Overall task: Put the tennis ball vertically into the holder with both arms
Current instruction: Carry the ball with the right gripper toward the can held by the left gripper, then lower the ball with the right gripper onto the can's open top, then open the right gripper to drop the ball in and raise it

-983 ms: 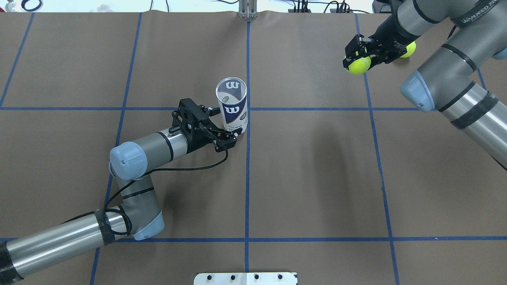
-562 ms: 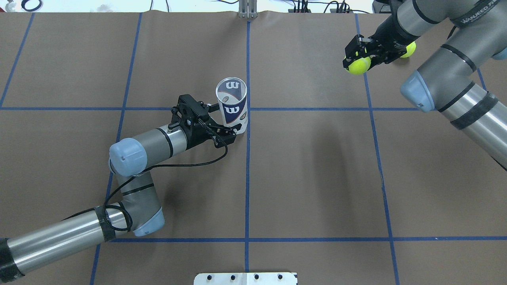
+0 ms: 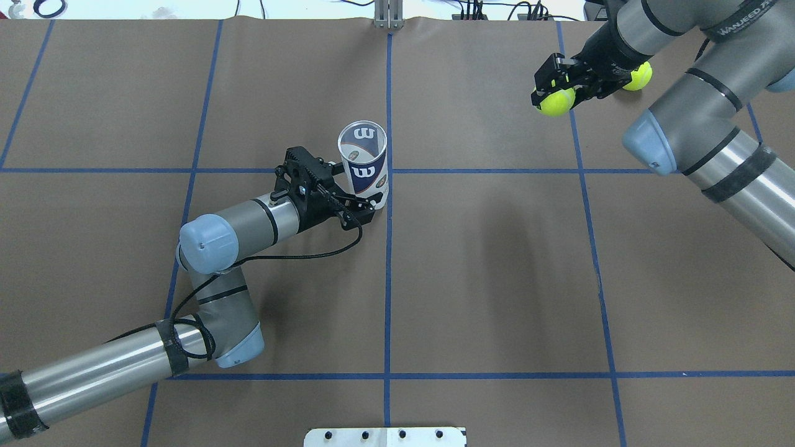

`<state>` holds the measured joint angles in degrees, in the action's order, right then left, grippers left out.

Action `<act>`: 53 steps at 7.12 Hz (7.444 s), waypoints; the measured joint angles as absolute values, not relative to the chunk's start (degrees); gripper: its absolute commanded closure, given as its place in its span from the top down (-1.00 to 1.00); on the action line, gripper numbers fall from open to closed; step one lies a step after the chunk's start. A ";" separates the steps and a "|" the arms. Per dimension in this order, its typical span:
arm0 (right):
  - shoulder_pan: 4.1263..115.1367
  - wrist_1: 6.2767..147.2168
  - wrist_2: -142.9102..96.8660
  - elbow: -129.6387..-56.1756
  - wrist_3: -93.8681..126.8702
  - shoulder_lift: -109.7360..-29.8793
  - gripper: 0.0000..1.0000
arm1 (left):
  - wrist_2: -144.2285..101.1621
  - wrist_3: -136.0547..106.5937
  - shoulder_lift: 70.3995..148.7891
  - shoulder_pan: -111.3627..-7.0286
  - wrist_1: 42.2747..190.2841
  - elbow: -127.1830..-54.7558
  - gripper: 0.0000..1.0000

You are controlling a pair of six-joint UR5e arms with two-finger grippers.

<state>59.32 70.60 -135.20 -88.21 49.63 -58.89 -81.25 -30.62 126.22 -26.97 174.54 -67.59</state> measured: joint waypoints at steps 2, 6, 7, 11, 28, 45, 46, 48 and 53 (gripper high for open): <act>59.20 70.71 -135.23 -88.20 49.93 -58.18 -1.00 | -81.29 -30.74 127.27 -26.86 174.55 -66.72 0.98; 58.19 70.70 -135.43 -89.25 54.99 -55.61 -1.00 | -81.22 -30.68 128.12 -26.92 174.55 -65.77 0.98; 57.82 70.80 -135.46 -90.46 56.53 -55.45 -1.00 | -81.21 -30.68 128.14 -26.95 174.55 -65.72 0.98; 55.11 70.95 -135.37 -93.84 63.67 -52.58 -1.00 | -81.21 -30.67 128.17 -26.93 174.55 -64.99 0.98; 44.50 71.79 -124.18 -87.50 67.76 -38.91 -1.00 | -81.21 -30.67 128.76 -27.11 174.64 -64.76 0.43; 43.93 71.53 -122.53 -87.92 69.04 -38.98 -1.00 | -81.21 -30.41 128.76 -27.42 174.64 -64.77 0.43; 43.64 71.54 -122.24 -87.62 68.87 -39.13 -1.00 | -81.22 -30.41 128.76 -27.42 174.63 -64.77 0.43; 42.48 71.63 -121.12 -87.13 69.04 -39.45 -1.00 | -81.21 -30.41 128.76 -27.43 174.64 -64.78 0.43; 48.86 71.56 -122.30 -87.26 67.06 -40.86 -1.00 | -81.21 -30.45 128.76 -27.46 174.63 -64.83 0.43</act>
